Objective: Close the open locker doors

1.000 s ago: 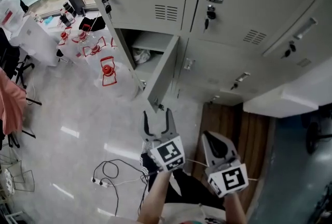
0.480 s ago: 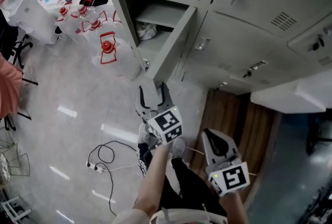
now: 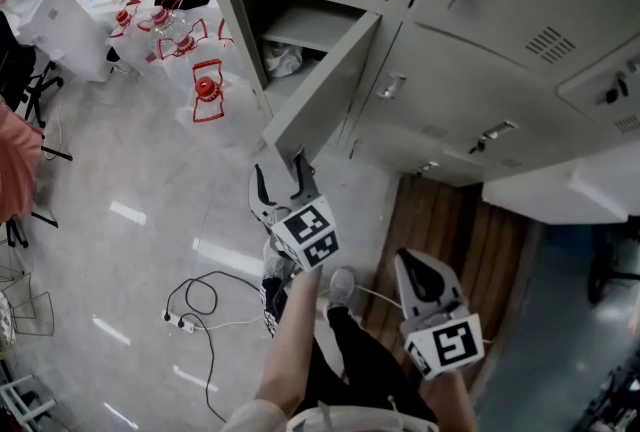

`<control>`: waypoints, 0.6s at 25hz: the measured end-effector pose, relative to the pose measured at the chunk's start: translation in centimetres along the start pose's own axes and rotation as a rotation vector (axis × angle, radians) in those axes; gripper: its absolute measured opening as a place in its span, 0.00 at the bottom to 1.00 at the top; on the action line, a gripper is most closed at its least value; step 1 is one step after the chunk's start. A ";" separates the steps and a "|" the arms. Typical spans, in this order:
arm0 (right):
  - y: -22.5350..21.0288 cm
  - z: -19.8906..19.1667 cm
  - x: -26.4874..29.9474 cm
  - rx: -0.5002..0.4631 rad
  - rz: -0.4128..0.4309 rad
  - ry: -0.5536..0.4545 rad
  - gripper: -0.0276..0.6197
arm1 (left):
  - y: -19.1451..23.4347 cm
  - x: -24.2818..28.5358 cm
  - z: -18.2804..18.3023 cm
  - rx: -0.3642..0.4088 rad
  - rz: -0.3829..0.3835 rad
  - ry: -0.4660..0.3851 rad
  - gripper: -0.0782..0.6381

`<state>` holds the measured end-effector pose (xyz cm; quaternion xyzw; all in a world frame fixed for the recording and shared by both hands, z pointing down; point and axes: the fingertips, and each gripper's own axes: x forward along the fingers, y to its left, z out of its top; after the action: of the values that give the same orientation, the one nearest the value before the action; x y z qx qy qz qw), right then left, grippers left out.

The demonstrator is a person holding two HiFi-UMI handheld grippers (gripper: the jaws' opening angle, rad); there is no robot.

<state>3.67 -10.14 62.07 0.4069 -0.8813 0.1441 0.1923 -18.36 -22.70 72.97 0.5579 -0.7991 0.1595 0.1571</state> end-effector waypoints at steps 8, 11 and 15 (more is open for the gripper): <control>1.0 0.2 1.8 -0.014 0.027 0.019 0.05 | 3.6 3.2 0.5 -0.019 0.056 0.015 0.54; 1.1 0.7 2.8 -0.011 0.029 0.025 0.05 | 6.0 5.6 -0.1 -0.024 0.090 0.027 0.48; 1.1 1.1 4.8 -0.011 0.018 0.045 0.05 | 7.9 8.3 1.7 0.002 0.051 0.021 0.47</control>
<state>-0.23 -13.07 63.16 0.3944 -0.8813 0.1501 0.2130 -28.68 -27.81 74.35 0.5358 -0.8112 0.1701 0.1611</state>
